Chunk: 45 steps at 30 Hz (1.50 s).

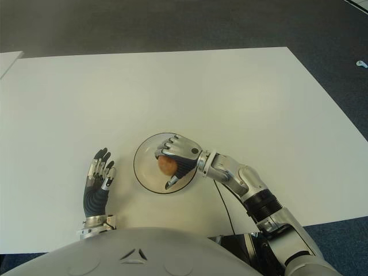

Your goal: Put the apples into the plate.

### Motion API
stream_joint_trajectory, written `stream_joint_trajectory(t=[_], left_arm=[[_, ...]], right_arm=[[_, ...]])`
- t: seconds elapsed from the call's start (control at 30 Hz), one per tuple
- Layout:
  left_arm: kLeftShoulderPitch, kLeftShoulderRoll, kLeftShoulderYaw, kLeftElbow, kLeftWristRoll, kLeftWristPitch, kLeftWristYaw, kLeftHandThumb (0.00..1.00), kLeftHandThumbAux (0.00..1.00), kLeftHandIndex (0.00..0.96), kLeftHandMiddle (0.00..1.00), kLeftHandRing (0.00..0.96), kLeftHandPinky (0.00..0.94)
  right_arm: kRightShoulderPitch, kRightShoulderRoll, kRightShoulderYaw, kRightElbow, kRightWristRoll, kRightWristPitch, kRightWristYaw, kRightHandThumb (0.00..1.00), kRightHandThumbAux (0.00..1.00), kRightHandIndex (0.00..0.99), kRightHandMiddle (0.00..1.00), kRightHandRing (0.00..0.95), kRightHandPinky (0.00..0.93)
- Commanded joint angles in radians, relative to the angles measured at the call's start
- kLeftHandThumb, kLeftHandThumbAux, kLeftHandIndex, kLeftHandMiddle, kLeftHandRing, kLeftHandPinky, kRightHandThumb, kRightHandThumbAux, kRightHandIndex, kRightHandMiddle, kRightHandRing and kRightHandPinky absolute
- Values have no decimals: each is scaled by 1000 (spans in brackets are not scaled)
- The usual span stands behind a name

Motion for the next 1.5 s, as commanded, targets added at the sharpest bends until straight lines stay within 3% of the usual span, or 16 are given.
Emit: stream_joint_trajectory(t=[0.03,0.1,0.17,0.27,0.33,0.4,0.7,1.13,1.5], left_arm=[[35,-26,-11,10,-9,26,3,107,517,40,26,0,44],[35,-27,-10,12,-6,26,6,107,514,41,27,3,48],[34,-28,-8,14,1,25,10,108,506,44,30,7,52],[32,-29,-7,16,9,25,14,110,501,47,35,14,63],[28,-29,-5,21,13,24,16,111,501,48,37,18,68],[25,-28,-4,26,21,23,19,108,505,45,38,20,68],[14,-24,-2,39,53,12,31,91,519,21,24,7,52],[11,-29,2,67,79,-9,64,75,526,20,31,10,53],[2,-39,-14,81,43,-19,57,79,499,32,38,12,51]], right_arm=[[-26,9,18,37,-37,-10,-53,659,716,661,848,844,820],[-32,9,23,44,-54,-11,-77,682,713,553,788,768,710],[-35,5,26,39,-64,-10,-89,461,581,445,581,541,486],[-31,-14,17,2,-52,-11,-67,287,493,195,241,208,195],[-28,-23,14,-19,-41,-9,-47,211,456,93,109,85,80],[-30,-28,17,-34,-36,-3,-22,162,423,47,56,43,40],[-41,-40,20,-54,-26,-10,26,52,322,1,1,1,1],[-10,-33,-7,-89,101,15,128,72,276,0,0,0,0],[95,43,-81,-153,298,169,186,101,270,0,0,0,0]])
